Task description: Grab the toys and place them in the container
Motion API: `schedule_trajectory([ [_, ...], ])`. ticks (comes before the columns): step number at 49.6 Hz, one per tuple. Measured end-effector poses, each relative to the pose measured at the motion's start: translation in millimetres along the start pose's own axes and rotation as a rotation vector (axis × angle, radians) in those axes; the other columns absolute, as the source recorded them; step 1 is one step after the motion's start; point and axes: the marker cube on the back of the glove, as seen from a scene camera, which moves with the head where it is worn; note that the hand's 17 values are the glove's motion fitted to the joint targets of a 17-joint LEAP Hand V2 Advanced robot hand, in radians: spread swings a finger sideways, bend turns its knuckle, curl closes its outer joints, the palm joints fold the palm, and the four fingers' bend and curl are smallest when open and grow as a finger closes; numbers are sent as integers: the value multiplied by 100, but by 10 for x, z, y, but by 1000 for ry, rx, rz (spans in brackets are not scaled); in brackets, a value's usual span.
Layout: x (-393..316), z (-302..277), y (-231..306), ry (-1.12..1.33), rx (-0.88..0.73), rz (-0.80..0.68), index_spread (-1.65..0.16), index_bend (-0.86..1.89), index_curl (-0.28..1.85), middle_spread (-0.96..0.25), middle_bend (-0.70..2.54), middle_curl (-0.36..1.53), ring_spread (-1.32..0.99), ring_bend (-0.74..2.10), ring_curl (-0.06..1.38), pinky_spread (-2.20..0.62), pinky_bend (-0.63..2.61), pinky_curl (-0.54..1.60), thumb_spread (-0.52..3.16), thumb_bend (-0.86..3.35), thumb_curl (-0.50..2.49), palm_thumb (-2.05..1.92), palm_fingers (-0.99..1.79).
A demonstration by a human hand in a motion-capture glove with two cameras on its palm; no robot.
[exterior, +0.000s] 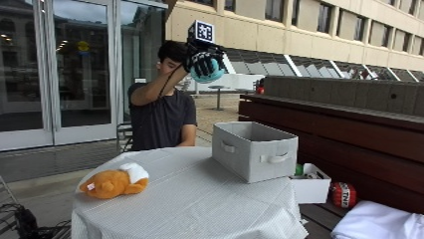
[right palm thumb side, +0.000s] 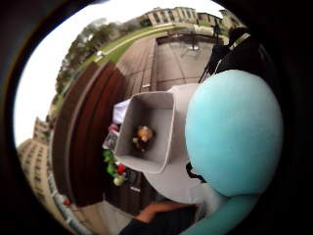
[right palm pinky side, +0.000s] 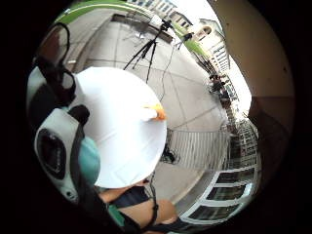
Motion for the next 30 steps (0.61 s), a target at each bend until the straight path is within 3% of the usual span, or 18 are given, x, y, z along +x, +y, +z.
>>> schedule_trajectory([
  [9,-434,-370,-53,-23,58,-87,-40,13,40,-43,43,54,-46,100,45,-45,100,39,77,3,87,70,95],
  [30,-1692,-11,-130,-119,31,-163,-40,13,35,-44,38,58,-46,98,46,-45,98,39,80,-1,89,72,97],
])
